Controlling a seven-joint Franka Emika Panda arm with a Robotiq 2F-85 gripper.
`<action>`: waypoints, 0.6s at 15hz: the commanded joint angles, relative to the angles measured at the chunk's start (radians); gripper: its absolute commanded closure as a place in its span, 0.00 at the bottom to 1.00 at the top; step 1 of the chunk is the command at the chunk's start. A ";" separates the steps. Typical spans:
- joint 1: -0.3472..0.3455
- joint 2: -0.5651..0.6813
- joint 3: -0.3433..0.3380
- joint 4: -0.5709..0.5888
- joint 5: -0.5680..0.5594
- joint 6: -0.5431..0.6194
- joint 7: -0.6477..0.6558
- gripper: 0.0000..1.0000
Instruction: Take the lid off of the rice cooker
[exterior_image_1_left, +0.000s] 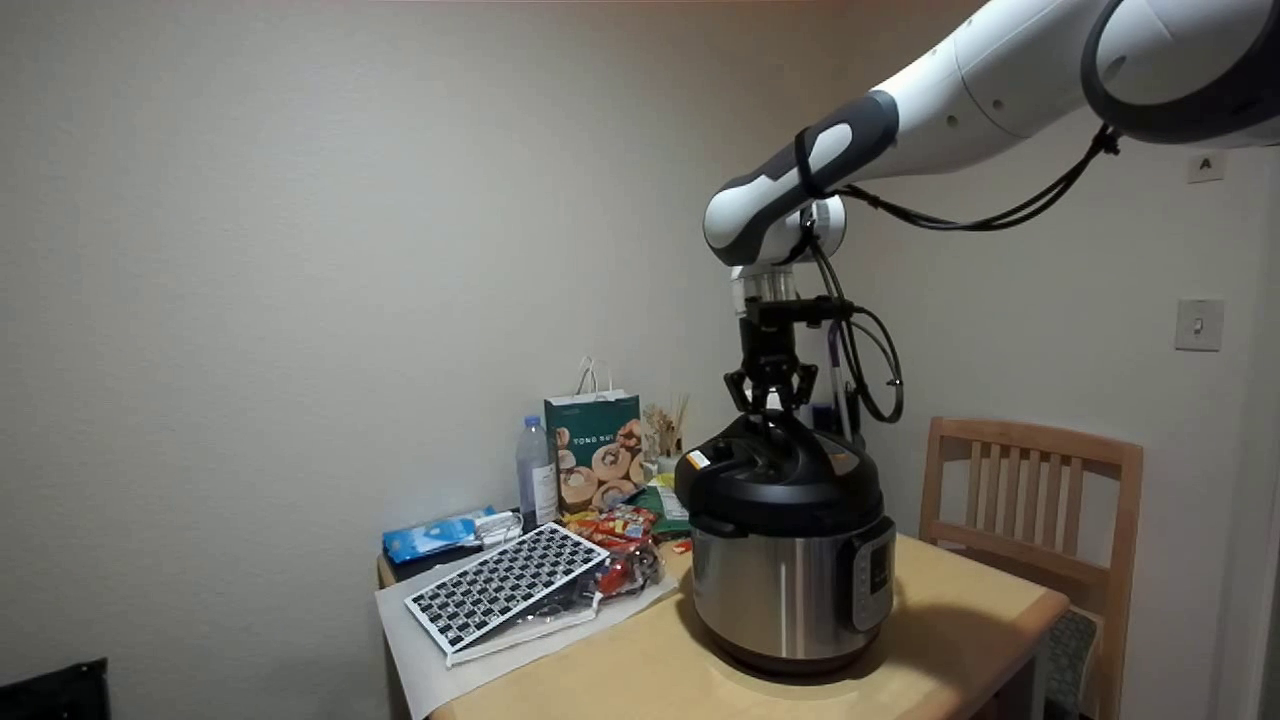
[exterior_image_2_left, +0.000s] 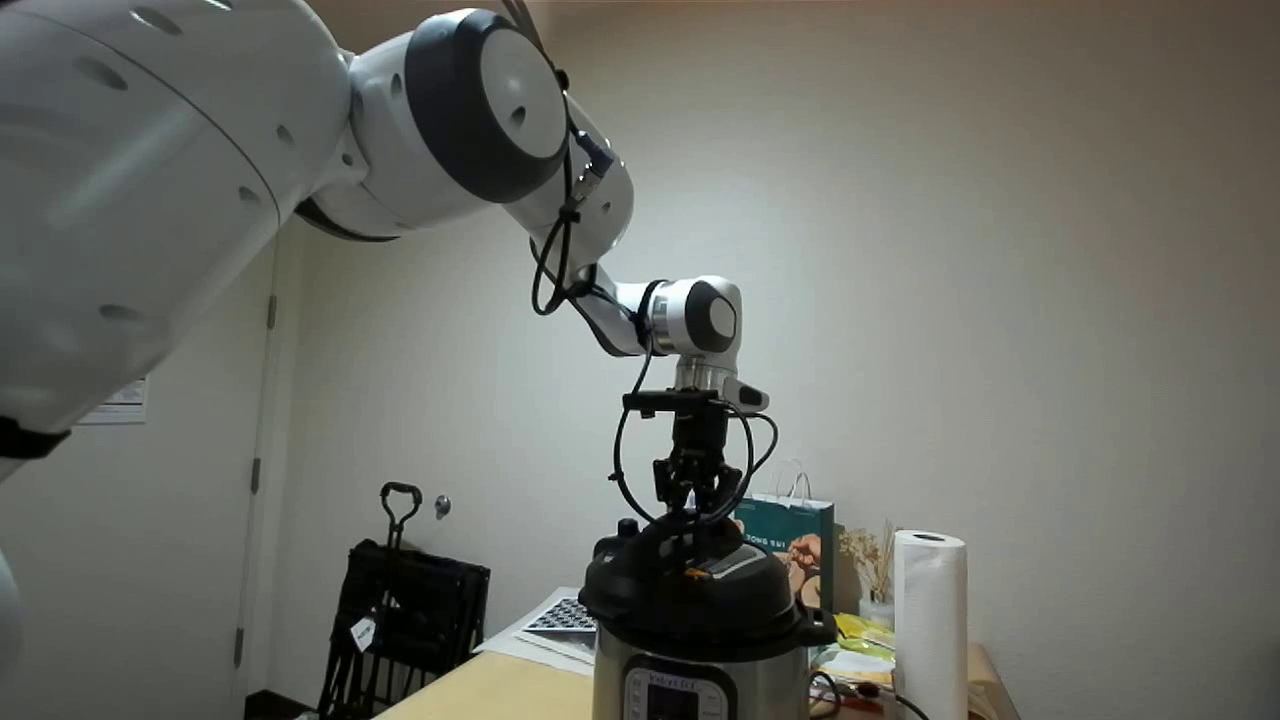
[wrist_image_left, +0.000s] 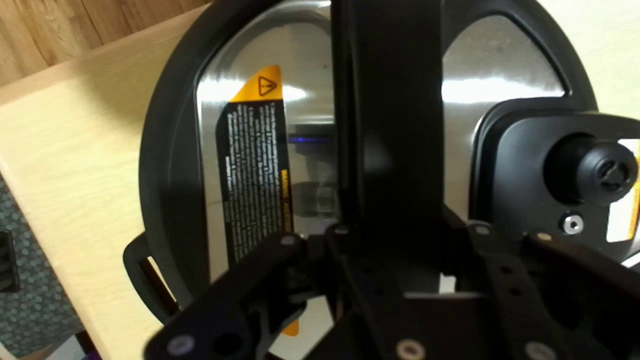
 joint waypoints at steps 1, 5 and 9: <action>0.001 -0.017 0.002 0.000 -0.005 -0.015 0.008 0.37; 0.006 -0.031 0.004 -0.007 -0.005 -0.010 0.009 0.14; 0.004 -0.037 0.007 -0.008 0.000 -0.010 0.003 0.38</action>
